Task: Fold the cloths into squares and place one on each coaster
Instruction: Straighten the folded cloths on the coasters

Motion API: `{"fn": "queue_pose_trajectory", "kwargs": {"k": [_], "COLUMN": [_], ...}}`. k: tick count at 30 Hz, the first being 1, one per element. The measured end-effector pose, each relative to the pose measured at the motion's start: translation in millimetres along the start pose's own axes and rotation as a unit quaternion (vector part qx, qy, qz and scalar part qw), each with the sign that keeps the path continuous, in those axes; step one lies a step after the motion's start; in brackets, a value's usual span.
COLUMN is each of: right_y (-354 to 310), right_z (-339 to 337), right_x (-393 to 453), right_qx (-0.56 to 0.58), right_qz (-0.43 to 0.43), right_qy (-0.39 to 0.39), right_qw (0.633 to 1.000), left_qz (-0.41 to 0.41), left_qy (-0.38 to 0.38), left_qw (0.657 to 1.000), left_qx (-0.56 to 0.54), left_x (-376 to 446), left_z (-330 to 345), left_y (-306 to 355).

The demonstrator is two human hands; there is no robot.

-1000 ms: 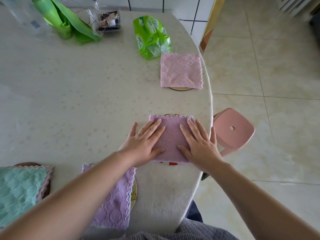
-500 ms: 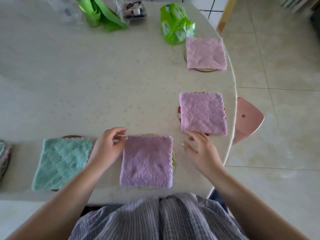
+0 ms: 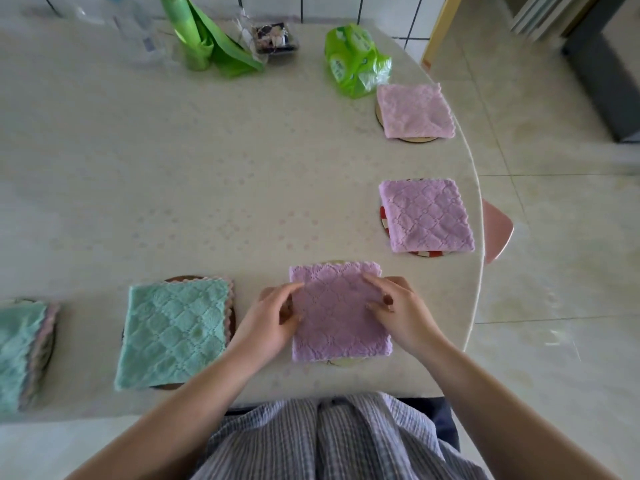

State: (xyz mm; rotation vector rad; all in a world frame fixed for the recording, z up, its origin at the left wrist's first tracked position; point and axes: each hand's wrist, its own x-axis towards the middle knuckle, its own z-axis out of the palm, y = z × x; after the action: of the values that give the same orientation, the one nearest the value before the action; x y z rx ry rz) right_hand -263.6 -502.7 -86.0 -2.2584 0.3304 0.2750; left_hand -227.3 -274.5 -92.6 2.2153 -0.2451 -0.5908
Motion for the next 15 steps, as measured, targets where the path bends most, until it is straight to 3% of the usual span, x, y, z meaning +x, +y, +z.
{"fn": "queue_pose_trajectory", "kwargs": {"k": [4,8,11,13,15], "right_y": [3.0,8.0,8.5,7.8,6.5], "right_z": [0.4,2.2,-0.1,-0.5,3.5], "right_x": [-4.5,-7.0,-8.4,-9.9,-11.8], "right_qx": [-0.001,-0.007,-0.087,-0.177,-0.246], "right_qz": [-0.018,-0.009,-0.036,-0.084,-0.122], "right_qy": [0.035,0.021,0.035,0.031,-0.005], "right_qw": [0.999,1.000,0.995,0.980,0.961], "left_qz": [-0.002,-0.020,0.032,0.109,0.157], "left_qy": [0.002,0.000,0.046,0.068,0.034], "left_qw": [1.000,1.000,0.991,0.961,0.935], "left_qx": [-0.011,-0.009,0.124,0.247,0.317], "left_x": [1.3,1.5,-4.1,-7.5,-8.0], "left_z": [3.1,4.6,4.2,7.3,12.7], "left_y": [3.5,5.1,8.1,12.2,15.8]}}
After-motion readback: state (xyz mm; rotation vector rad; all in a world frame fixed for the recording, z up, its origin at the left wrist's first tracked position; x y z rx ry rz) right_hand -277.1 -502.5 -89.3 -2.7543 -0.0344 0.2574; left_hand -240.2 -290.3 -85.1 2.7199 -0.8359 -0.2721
